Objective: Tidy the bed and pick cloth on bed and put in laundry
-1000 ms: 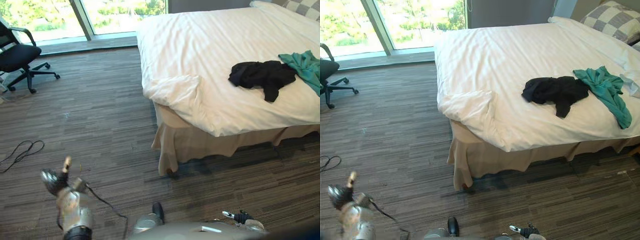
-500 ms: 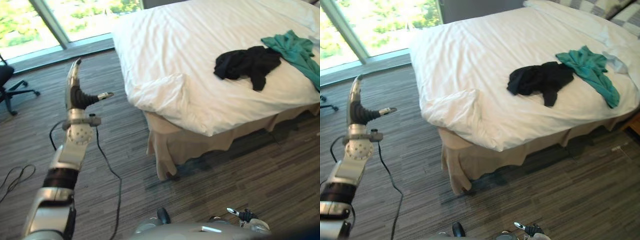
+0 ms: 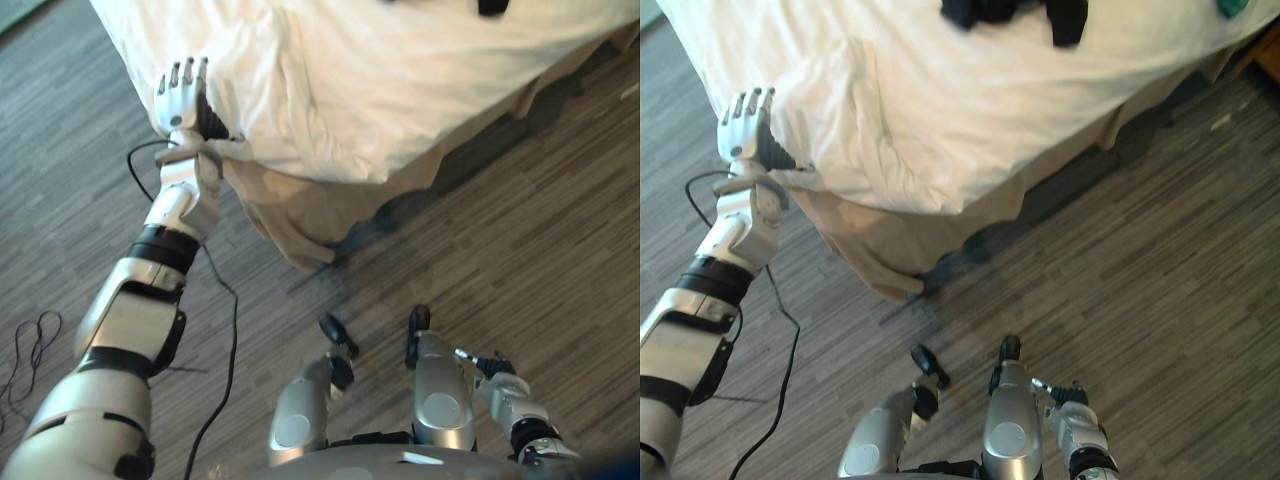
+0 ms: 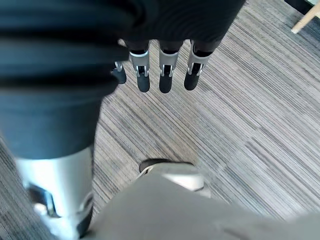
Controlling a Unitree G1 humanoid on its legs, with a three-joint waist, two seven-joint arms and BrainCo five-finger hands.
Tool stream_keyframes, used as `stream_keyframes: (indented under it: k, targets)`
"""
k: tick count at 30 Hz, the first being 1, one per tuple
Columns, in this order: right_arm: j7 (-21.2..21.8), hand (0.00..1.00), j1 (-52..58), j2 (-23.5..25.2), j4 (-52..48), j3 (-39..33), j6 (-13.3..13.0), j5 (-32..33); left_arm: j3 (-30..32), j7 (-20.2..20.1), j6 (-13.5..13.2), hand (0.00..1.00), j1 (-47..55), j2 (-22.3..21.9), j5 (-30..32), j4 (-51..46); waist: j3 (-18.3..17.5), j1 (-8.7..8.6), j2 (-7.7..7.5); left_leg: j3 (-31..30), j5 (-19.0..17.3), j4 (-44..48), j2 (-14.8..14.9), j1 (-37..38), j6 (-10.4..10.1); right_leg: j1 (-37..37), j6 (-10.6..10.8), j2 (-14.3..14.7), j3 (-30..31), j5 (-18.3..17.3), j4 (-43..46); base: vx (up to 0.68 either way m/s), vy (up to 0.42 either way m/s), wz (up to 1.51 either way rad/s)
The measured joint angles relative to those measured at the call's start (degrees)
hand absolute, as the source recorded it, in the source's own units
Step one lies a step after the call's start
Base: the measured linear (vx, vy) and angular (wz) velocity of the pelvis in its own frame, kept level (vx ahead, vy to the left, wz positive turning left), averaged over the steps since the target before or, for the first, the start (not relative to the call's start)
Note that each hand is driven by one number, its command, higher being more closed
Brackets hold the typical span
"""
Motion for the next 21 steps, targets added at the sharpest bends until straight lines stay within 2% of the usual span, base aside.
stream_keyframes:
  k: [3,6,7,8,10,13,16,19,21]
  targets:
    - [-0.24,0.0,-0.1,1.09,-4.02,1.24,-2.56,3.56,0.11,0.13,6.67,0.0,-3.77,-2.81,-0.06,0.48,0.87,-0.02,-1.08,0.55,-2.31,5.95,3.24,-6.13,0.11,-5.97,-0.71,0.16,0.2,-1.22,4.53,-0.1,-0.027,-0.04]
    - [-0.37,0.0,-0.19,1.7,-5.7,1.49,-4.84,6.3,2.84,4.72,13.33,0.0,-5.96,-4.06,-1.28,-0.37,1.33,0.31,-1.7,2.31,-3.36,8.63,5.08,-9.69,0.24,-10.48,-0.99,0.24,1.12,-1.41,6.63,-0.06,-0.014,-0.11]
    - [-0.52,0.0,-0.18,1.89,-5.84,1.47,-6.0,7.16,3.73,7.31,15.56,1.0,-6.52,-4.12,-1.94,-0.7,1.45,0.48,-1.91,2.81,-3.69,9.52,5.59,-10.64,0.45,-11.77,-1.0,0.3,1.66,-1.4,7.26,-0.02,0.003,-0.16]
    - [-0.9,0.0,-0.18,2.08,-5.9,1.45,-7.43,8.11,4.9,10.22,17.37,1.0,-7.0,-4.44,-3.31,-0.88,1.55,0.51,-2.06,2.9,-3.99,10.34,5.93,-11.64,0.59,-12.98,-1.0,0.29,2.06,-1.4,7.9,-0.01,0.004,-0.14]
    - [-1.06,0.0,-0.14,2.46,-6.24,1.48,-9.29,9.26,6.41,12.69,19.03,1.0,-7.19,-4.85,-3.47,-0.86,1.67,0.49,-2.26,2.9,-4.46,11.57,6.55,-13.08,0.79,-14.38,-1.05,0.46,2.34,-1.37,8.53,0.0,0.004,-0.08]
    - [-1.47,0.0,0.15,2.73,-6.26,1.47,-11.64,10.33,8.39,12.63,21.1,1.0,-6.86,-6.73,-3.32,-0.69,1.94,1.29,-2.37,2.92,-4.93,12.57,7.1,-13.41,0.76,-14.73,-1.07,0.66,2.61,-1.37,9.08,0.02,-0.002,-0.05]
    - [-1.43,0.0,0.22,2.78,-6.35,1.52,-12.49,10.16,9.63,12.07,21.11,1.0,-6.05,-6.65,-3.29,-0.19,1.94,1.55,-2.38,2.99,-5.09,12.71,7.17,-13.28,0.79,-14.73,-1.08,0.81,3.03,-1.37,9.2,0.01,-0.003,-0.02]
    - [-1.44,0.0,0.23,2.83,-6.31,1.56,-13.36,8.98,11.53,12.68,18.08,1.0,-5.35,-6.27,-7.43,1.07,1.93,1.57,-2.37,3.43,-5.58,13.31,7.45,-12.79,0.8,-14.6,-1.08,0.87,3.5,-1.36,9.55,0.02,-0.005,-0.09]
    - [-1.47,0.0,0.39,2.89,-6.27,1.76,-13.66,8.88,12.21,13.05,11.59,1.0,-4.66,-5.55,-16.2,3.23,1.92,1.92,-2.36,3.75,-5.89,13.33,7.48,-11.11,0.72,-13.28,-1.08,0.86,3.83,-1.37,9.66,0.03,-0.009,-0.07]
